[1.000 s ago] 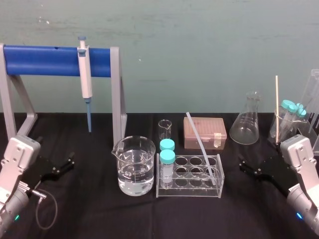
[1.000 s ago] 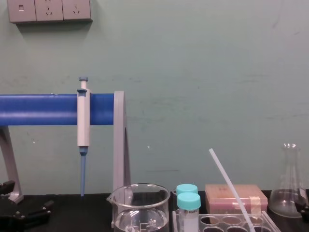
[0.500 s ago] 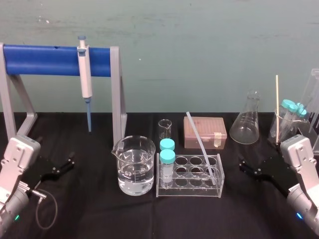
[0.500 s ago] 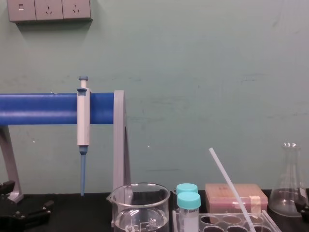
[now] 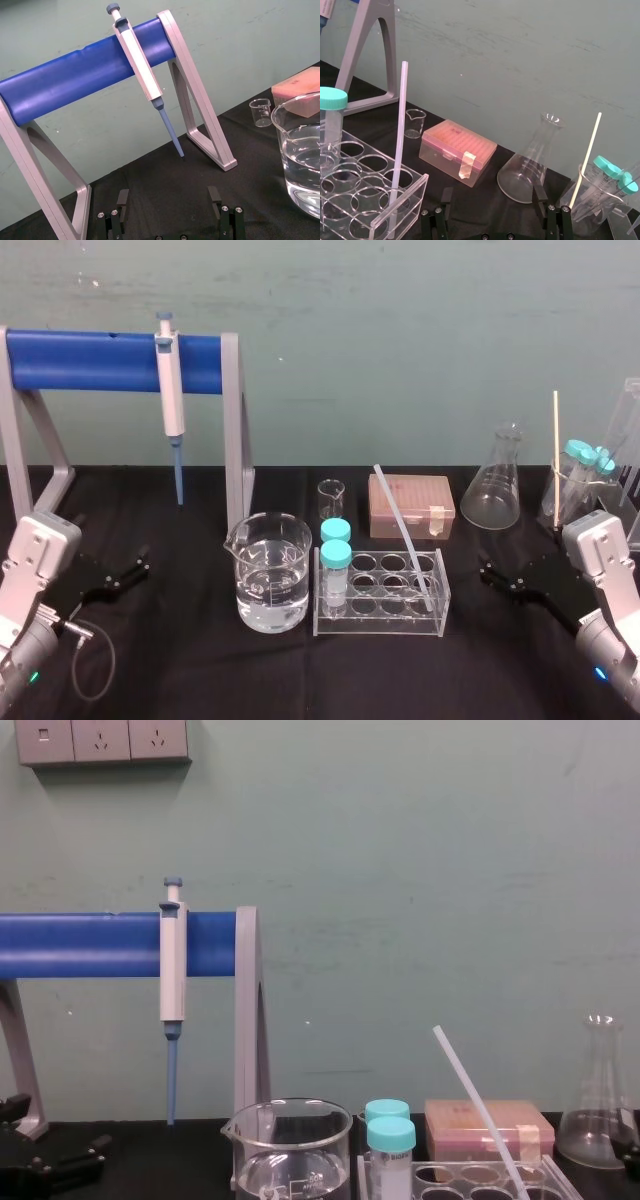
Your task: Pick up the stirring rod with one hand, then place it down.
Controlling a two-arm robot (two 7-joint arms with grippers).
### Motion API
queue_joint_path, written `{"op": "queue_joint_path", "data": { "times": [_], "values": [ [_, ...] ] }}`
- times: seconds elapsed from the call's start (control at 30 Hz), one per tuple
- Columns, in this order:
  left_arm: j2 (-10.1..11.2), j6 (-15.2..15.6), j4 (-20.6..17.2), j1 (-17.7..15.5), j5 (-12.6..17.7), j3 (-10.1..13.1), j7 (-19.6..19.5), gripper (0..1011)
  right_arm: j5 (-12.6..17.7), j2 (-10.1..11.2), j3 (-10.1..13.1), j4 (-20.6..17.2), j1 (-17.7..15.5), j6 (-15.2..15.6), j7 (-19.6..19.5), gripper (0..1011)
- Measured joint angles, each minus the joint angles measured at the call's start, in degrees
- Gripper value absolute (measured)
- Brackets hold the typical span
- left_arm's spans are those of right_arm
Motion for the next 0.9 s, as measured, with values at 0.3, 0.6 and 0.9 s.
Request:
{"op": "queue_joint_path", "data": {
  "times": [0.3, 0.6, 0.9],
  "values": [
    [0.0, 0.0, 0.0, 0.0, 0.0, 0.0, 0.0, 1000, 0.0, 0.0, 0.0, 0.0, 0.0, 0.0, 0.0, 1003],
    [0.0, 0.0, 0.0, 0.0, 0.0, 0.0, 0.0, 1000, 0.0, 0.0, 0.0, 0.0, 0.0, 0.0, 0.0, 1003],
    [0.0, 0.0, 0.0, 0.0, 0.0, 0.0, 0.0, 1000, 0.0, 0.0, 0.0, 0.0, 0.0, 0.0, 0.0, 1003]
  ]
}}
